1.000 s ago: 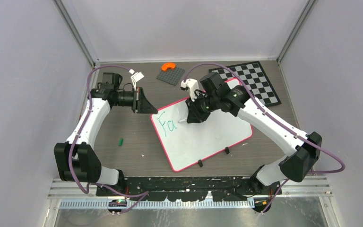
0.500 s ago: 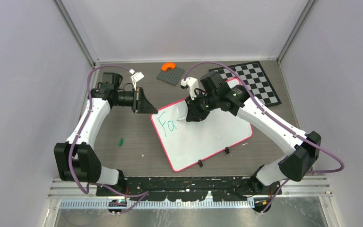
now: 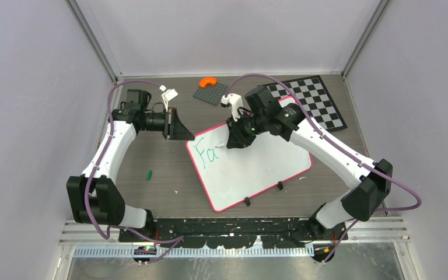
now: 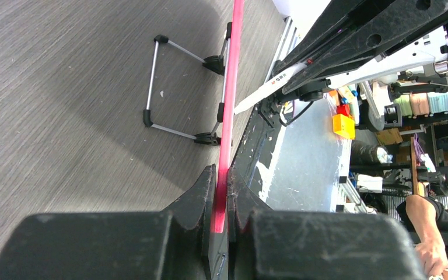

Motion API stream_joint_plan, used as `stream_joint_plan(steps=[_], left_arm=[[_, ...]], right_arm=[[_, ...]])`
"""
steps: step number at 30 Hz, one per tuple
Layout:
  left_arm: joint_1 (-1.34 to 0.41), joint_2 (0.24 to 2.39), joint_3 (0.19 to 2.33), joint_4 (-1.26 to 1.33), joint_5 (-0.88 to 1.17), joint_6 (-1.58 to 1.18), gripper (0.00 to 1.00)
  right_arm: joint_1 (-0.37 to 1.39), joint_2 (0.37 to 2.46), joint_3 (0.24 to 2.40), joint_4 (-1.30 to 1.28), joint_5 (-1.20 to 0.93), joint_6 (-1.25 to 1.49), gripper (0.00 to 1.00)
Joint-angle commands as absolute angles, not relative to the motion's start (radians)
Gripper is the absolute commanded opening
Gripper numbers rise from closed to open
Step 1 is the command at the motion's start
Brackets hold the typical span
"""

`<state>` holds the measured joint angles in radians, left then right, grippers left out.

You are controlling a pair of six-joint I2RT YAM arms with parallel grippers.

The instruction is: Write a sentence on the whiteboard

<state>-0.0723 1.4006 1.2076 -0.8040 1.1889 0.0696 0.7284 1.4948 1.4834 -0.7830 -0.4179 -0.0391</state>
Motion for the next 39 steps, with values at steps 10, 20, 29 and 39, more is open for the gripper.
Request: stream_joint_plan(steps=[10, 20, 29, 39], left_arm=[[-0.085, 1.413, 1.230, -0.838, 1.165, 0.078, 0.00], [-0.084, 1.406, 1.228, -0.839, 1.159, 0.079, 0.00], [-0.084, 1.404, 1.226, -0.839, 1.161, 0.081, 0.00], [-0.085, 1.402, 1.229, -0.842, 1.163, 0.083, 0.00]], right_arm=[[0.672, 1.474, 1.488, -0.776, -0.434, -0.057, 0.00], [0.691, 1.471, 1.447, -0.773, -0.435, -0.054, 0.00], [0.702, 1.428, 1.389, -0.786, -0.435, -0.047, 0.00], [0.704, 1.453, 1.547, -0.790, -0.453, -0.038, 0.00]])
